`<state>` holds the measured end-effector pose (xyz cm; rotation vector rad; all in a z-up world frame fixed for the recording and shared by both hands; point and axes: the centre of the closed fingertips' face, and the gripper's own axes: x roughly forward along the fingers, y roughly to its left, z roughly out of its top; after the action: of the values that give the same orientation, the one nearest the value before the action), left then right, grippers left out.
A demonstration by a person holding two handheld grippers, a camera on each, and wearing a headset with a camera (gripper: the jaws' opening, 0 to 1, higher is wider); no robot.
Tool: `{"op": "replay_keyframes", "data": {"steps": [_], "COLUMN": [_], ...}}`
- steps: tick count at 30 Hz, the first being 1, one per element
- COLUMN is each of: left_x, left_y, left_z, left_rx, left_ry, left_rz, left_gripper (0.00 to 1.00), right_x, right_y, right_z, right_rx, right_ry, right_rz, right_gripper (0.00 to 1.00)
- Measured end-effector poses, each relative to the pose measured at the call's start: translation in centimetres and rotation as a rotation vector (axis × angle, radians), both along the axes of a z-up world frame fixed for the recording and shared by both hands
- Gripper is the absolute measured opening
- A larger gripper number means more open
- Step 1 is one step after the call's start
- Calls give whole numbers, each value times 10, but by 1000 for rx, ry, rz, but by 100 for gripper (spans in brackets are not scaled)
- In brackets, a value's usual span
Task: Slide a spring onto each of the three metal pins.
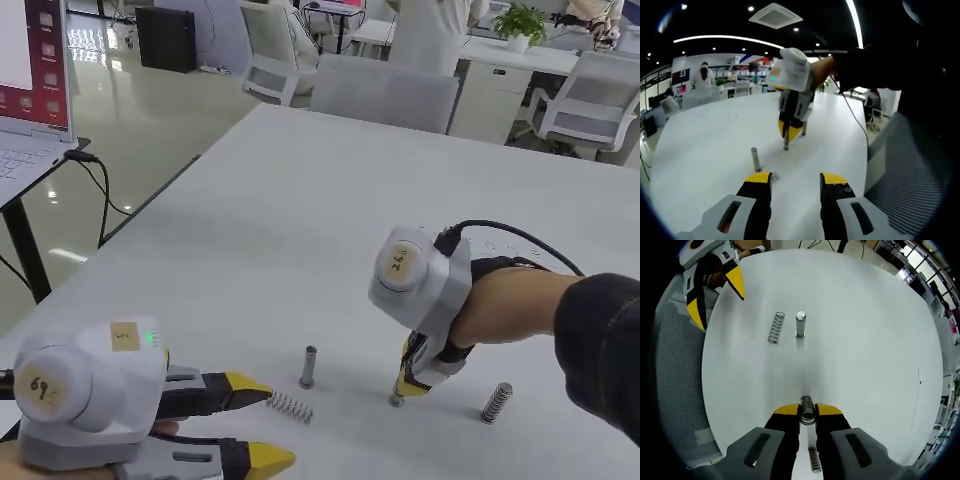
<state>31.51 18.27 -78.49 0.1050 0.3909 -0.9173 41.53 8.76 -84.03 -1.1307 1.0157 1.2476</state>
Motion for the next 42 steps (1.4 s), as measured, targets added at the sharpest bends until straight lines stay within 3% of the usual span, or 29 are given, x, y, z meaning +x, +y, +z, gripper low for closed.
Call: {"op": "replay_keyframes", "data": {"steps": [13, 38, 42], "left_x": [0, 2, 1], "left_y": [1, -2, -2], "left_z": [-1, -1, -2], "left_rx": [1, 1, 1], "left_ry": [3, 4, 5], "left_rz": [5, -1, -2], "left_gripper": [32, 31, 31], "right_x": [0, 0, -1], "right_y": [-4, -7, -6], "right_z": [-15, -17, -18], "right_rx": [-13, -21, -13], "right_ry": [15, 19, 24], "right_rz": [-23, -22, -22], "right_gripper": [8, 9, 14]}}
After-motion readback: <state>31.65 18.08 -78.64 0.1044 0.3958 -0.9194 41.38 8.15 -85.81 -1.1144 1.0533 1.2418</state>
